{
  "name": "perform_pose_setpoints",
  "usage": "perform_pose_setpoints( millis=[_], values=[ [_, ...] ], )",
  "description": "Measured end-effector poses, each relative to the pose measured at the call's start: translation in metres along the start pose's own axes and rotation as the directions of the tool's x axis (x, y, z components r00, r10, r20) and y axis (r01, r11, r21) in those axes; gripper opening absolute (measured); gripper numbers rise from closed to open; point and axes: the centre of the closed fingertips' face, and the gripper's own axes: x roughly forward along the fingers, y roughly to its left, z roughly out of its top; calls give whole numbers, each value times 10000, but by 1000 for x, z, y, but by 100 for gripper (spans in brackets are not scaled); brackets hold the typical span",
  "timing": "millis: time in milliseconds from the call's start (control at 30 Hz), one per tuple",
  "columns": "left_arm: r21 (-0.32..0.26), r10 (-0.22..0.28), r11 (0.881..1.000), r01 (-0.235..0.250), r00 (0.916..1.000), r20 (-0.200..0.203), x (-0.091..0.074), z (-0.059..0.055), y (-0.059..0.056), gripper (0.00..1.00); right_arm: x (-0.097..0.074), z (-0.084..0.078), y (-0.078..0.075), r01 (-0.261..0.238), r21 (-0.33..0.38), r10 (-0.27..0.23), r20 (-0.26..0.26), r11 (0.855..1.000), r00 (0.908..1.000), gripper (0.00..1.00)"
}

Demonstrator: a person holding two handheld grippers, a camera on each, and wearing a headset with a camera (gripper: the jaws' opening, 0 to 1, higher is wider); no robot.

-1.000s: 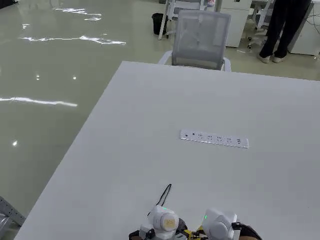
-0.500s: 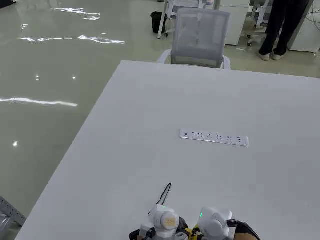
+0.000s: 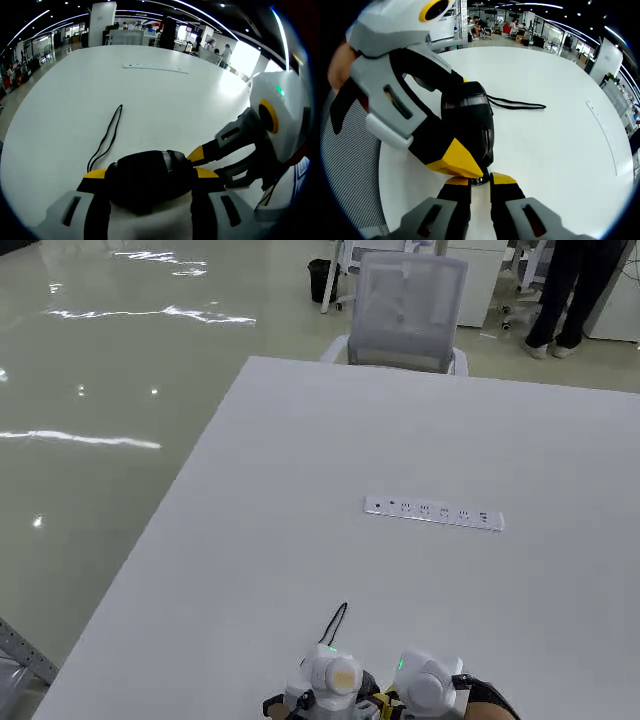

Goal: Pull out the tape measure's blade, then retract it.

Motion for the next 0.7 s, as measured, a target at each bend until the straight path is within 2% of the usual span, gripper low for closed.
perform_pose_setpoints(
  millis=[400, 600, 667, 700],
  values=[
    [-78, 23, 10000, -23, 10000, 67, 1, 0, 0, 63, 0, 4, 1, 35, -66, -34, 142, 10000, 9999, 13],
    [-154, 100, 9998, -98, 9999, 130, 1, 1, 1, 63, 0, 4, 1, 189, -488, -176, 275, 9986, 9995, 15],
    [-178, 106, 9998, -104, 9999, 105, 1, 1, 0, 63, -1, 1, 1, 248, -718, -241, 107, 9971, 9997, 17],
    [-220, 102, 9997, -100, 9999, 111, 1, 1, 0, 63, -1, 3, 0, 295, -726, -280, 229, 9969, 9993, 18]
  ],
)
